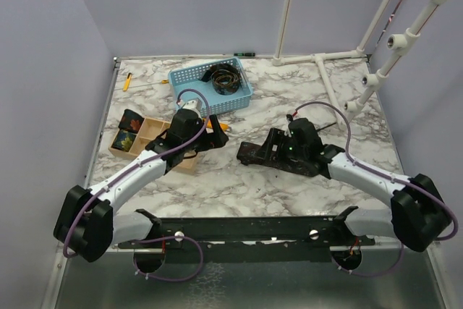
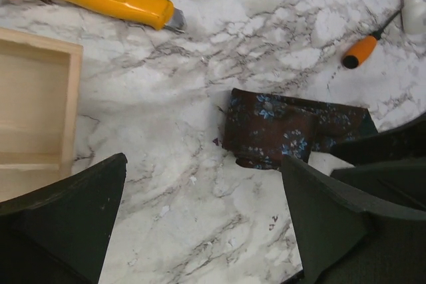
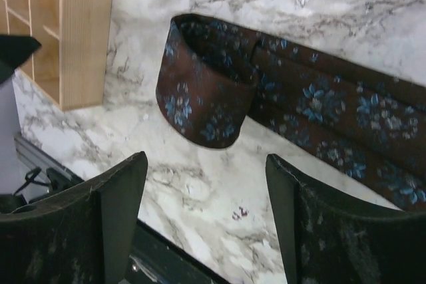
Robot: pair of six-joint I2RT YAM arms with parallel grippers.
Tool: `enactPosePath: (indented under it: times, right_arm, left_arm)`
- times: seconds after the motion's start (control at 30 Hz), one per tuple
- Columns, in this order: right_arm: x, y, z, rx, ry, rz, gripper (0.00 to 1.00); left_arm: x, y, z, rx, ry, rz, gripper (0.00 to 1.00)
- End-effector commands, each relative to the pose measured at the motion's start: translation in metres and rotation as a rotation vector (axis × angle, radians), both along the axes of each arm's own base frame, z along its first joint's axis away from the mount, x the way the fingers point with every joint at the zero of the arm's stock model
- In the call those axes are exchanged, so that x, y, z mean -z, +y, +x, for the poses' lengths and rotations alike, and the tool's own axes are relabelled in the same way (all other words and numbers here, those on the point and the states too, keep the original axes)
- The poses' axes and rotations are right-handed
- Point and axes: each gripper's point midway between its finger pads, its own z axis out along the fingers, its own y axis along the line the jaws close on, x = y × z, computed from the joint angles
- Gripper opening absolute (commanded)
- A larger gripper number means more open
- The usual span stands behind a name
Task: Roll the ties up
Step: Roll the tie at the center of the board.
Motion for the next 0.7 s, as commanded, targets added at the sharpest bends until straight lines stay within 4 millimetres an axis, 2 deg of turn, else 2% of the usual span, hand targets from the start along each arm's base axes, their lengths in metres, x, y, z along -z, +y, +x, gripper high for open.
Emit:
enactPosePath:
  times: [0.0, 0.23, 0.67]
  right_arm:
    - [0.008, 0.008, 0.023, 0.049, 0.001, -0.039, 0.74]
    - [0.027, 0.007, 0.038, 0.093, 0.043, -0.112, 0.66]
    - [0.05, -0.029, 0.03, 0.16, 0.043, -0.237, 0.51]
  left_arm:
    - [-0.028, -0.038, -0.002, 0.173, -0.081, -0.192, 0.99]
    - [0.0, -0.046, -0.003, 0.223, 0.004, -0.166, 0.98]
    - [0.039, -0.045, -0.011, 0.243, 0.098, -0.121, 0.95]
